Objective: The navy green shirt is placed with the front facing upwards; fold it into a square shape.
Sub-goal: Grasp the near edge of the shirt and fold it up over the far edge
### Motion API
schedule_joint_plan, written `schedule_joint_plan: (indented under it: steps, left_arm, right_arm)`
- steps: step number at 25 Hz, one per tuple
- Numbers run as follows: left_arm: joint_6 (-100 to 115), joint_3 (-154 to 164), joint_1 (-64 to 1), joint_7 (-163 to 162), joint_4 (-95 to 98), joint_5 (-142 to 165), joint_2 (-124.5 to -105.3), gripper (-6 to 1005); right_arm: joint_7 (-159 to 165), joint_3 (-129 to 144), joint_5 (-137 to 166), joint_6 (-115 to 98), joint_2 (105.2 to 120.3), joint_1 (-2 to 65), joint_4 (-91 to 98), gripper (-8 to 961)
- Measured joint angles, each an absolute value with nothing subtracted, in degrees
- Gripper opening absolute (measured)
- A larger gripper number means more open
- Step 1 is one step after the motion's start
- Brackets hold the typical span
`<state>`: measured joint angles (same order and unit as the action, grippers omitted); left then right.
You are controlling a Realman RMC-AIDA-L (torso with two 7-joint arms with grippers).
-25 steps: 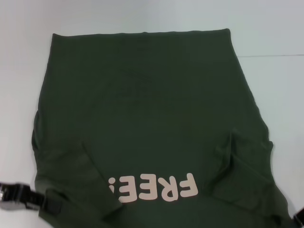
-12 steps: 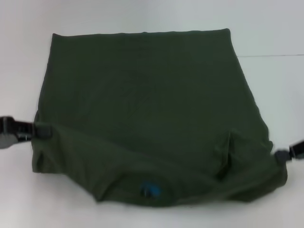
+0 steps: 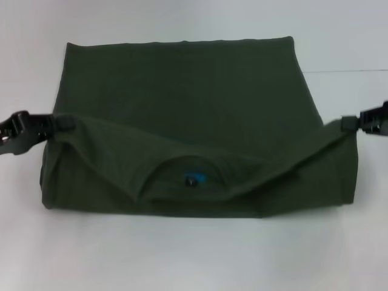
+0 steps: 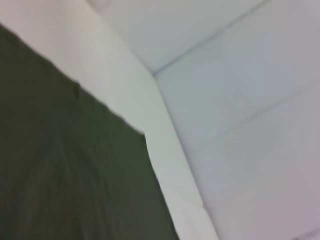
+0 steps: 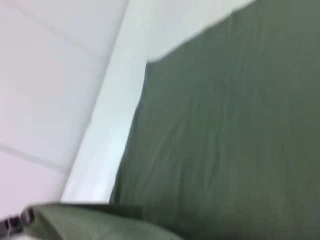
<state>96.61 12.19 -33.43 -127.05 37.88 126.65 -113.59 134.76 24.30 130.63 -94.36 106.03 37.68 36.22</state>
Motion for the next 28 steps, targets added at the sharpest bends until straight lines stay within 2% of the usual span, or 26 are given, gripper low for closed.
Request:
schedule_joint_plan:
  steps: [9,10,17,28]
  left_arm:
    - [88.59,12.13,-31.82,-123.89,34.57,118.75,-115.02,74]
    - [88.10,12.12,-31.78,-123.48,34.22,118.23,-115.15,75]
    - [82.59,11.99,-32.05,-119.89,31.15,114.99,-116.67,80]
    - [76.66,12.06,-32.39,-116.29,29.57,110.44,-118.62,87]
  right_arm:
    - [132.28,23.69,120.93,-83.07,108.65,34.96,34.88,35]
    - [131.54,23.66,119.92,-80.68,109.42,34.76,34.58,35]
    - [129.13,23.55,117.23,-74.15,111.79,34.48,34.00,35]
    - [126.41,23.60,116.01,-66.74,114.01,35.33,33.76,34]
